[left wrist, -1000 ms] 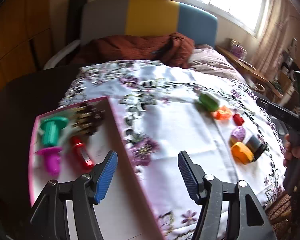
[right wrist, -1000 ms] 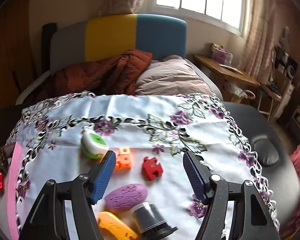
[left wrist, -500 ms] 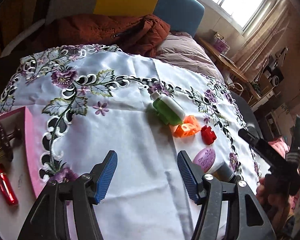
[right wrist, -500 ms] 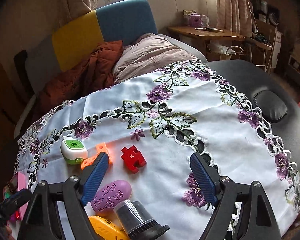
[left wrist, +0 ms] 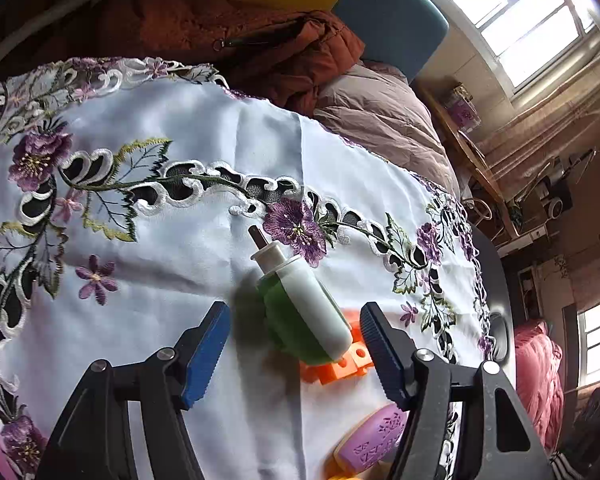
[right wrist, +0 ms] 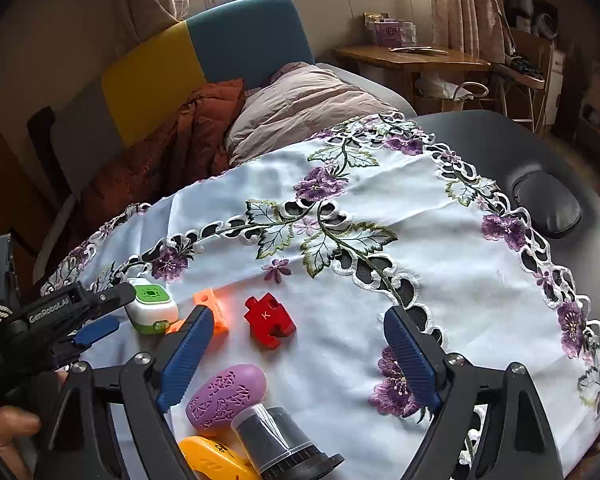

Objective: Organize rigid objects
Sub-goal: 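Reach the left tool to the white-green bottle and close on it, then carry the white-green bottle into the tray with the left tool while the right tool grasps the orange cube blocks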

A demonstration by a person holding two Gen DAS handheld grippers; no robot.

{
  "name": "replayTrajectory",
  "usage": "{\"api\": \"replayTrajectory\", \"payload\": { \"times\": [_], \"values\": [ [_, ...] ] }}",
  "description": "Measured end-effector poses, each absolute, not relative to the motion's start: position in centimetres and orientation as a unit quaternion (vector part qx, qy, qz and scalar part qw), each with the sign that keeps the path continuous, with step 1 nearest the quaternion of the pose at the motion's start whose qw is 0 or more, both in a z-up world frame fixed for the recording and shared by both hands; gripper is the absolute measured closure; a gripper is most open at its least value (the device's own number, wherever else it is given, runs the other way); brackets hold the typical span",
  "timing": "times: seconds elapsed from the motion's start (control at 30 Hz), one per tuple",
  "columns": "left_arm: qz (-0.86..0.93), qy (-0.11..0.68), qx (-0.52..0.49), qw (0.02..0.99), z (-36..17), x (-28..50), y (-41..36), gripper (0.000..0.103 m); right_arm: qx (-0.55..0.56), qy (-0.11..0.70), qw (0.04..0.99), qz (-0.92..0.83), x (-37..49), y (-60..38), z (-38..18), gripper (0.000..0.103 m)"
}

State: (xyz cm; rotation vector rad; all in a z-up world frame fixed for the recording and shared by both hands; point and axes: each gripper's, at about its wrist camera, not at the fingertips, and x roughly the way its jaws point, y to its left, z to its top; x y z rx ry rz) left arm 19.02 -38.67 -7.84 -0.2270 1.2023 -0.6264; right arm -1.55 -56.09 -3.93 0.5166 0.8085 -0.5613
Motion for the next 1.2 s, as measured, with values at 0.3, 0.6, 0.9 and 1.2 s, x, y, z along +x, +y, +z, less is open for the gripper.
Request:
{"api": "replayTrajectory", "payload": {
  "times": [0.3, 0.6, 0.9, 1.2],
  "values": [
    [-0.282, 0.560, -0.098, 0.773, -9.9, 19.5, -41.1, 0.048, 0.244, 0.388, 0.848, -0.266, -1.3, -56.2, -4.1, 0.015],
    [-0.313, 0.533, -0.022, 0.786, -8.9, 17.0, -38.3, 0.061, 0.241, 0.394, 0.846, -0.268, -1.3, -56.3, -4.4, 0.016],
    [-0.318, 0.500, 0.041, 0.804, -7.9, 11.8, -32.6, 0.061, 0.249, 0.403, 0.850, -0.230, -0.7, -55.6, -5.0, 0.024],
    [-0.318, 0.487, 0.046, 0.812, -7.2, 8.8, -28.8, 0.061, 0.229, 0.425, 0.862, -0.154, 1.6, -52.3, -5.5, 0.035]
  ]
}}
